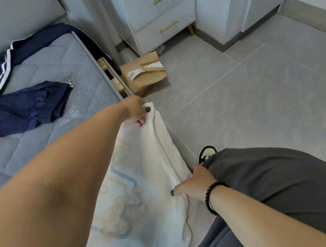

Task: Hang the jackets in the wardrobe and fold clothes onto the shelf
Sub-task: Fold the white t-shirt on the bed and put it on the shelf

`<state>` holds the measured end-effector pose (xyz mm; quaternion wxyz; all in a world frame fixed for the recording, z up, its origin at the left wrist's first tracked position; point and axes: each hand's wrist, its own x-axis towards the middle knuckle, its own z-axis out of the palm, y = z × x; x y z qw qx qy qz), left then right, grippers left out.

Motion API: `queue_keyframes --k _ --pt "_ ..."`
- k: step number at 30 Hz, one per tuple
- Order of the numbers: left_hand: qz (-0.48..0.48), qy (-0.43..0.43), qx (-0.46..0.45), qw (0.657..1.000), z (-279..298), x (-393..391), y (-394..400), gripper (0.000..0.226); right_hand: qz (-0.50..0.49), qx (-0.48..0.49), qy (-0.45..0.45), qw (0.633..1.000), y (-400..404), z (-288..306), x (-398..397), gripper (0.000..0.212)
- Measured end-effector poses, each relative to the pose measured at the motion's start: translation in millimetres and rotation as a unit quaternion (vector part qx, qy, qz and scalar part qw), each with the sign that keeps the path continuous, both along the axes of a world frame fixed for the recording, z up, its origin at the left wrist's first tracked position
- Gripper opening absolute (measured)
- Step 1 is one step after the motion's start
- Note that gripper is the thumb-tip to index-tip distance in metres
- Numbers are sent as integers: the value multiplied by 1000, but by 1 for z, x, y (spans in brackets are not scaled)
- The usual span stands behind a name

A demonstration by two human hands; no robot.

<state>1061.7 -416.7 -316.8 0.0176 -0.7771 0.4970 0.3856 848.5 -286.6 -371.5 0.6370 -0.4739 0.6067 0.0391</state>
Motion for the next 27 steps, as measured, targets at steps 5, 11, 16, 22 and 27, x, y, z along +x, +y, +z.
queue_keyframes --k 5,11,16,22,27 --pt "15 25 -54 998 0 6 -1 19 27 -47 1 999 -17 -3 0 32" --pt "125 115 -196 966 5 17 1 19 -1 -159 -55 986 -21 3 0 38" --pt "240 280 -198 908 24 22 -8 10 -18 -188 -51 981 -34 17 -6 11" --pt "312 338 -274 845 48 30 -18 38 -24 -329 0 944 -73 46 -26 21" --pt "313 284 -300 855 62 49 -1 26 75 -400 18 913 -67 82 -9 32"
